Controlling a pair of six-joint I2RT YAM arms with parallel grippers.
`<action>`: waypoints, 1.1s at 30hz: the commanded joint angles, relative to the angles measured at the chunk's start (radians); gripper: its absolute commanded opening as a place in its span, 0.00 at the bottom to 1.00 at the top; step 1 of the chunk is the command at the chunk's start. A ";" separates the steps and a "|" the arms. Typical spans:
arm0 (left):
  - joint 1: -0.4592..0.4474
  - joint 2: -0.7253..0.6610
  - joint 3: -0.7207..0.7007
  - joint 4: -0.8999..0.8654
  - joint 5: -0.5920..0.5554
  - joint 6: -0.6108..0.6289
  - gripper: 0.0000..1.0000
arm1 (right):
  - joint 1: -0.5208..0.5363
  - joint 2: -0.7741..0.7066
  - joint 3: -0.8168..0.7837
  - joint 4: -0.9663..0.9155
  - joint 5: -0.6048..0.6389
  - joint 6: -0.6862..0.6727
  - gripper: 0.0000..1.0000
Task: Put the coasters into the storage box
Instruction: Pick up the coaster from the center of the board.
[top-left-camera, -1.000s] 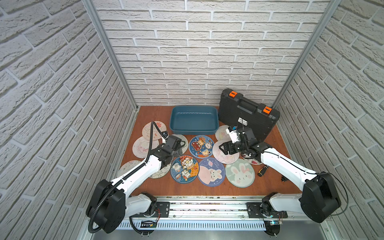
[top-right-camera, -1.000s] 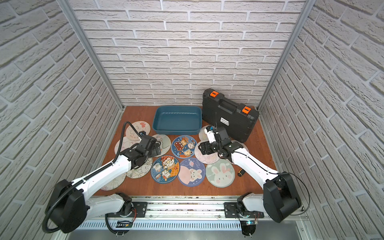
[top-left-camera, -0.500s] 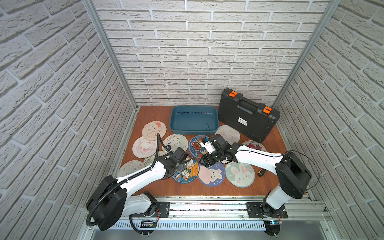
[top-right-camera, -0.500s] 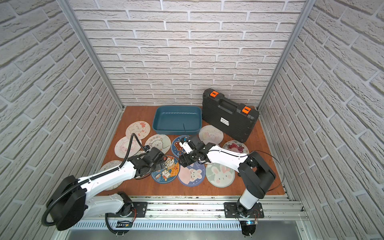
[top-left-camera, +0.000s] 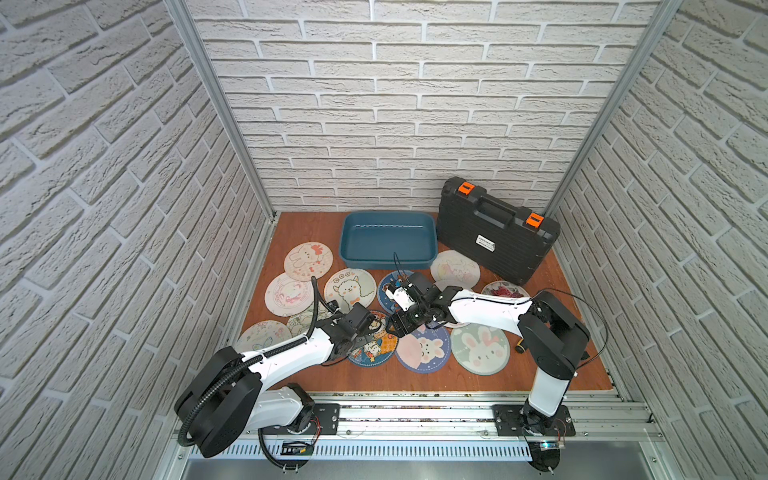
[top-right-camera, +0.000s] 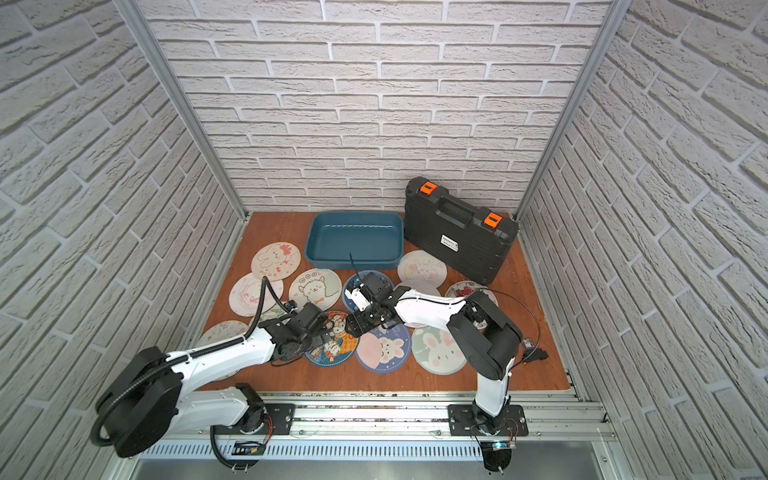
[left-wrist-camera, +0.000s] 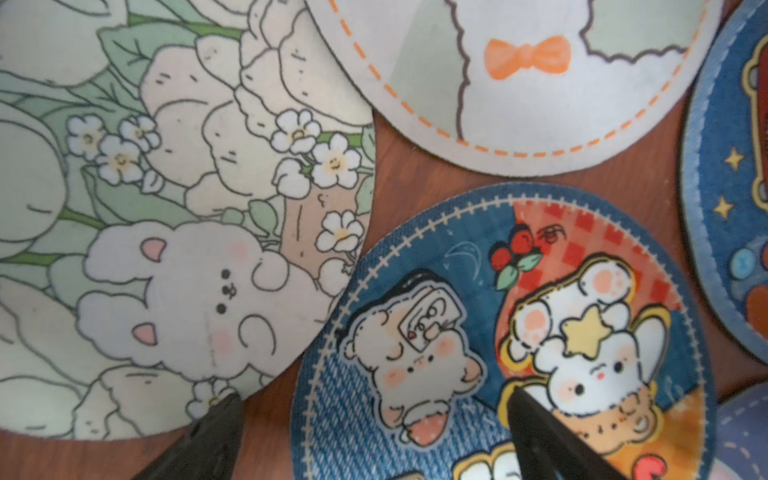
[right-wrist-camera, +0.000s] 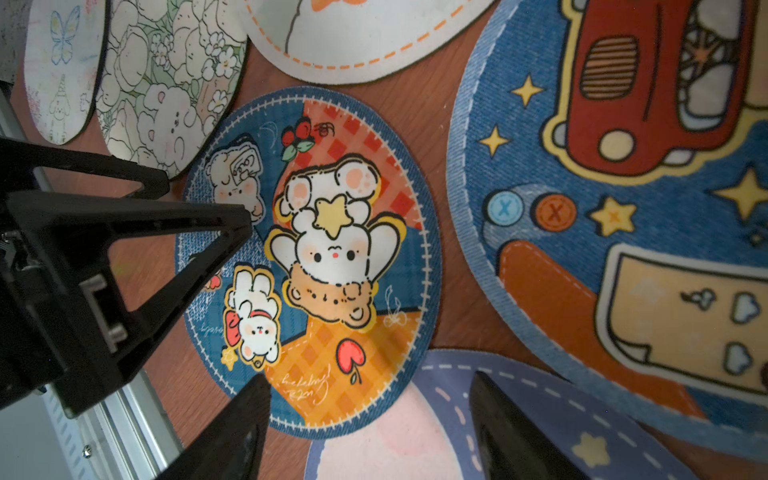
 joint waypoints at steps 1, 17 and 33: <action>-0.008 0.016 -0.011 0.033 0.003 -0.019 0.98 | 0.002 0.026 0.027 0.040 -0.016 0.003 0.74; -0.009 0.000 -0.027 0.033 -0.010 -0.045 0.98 | 0.003 0.137 0.022 0.115 -0.148 0.031 0.35; -0.017 0.024 -0.020 0.068 -0.018 -0.041 0.98 | 0.007 0.176 0.042 0.165 -0.227 0.063 0.06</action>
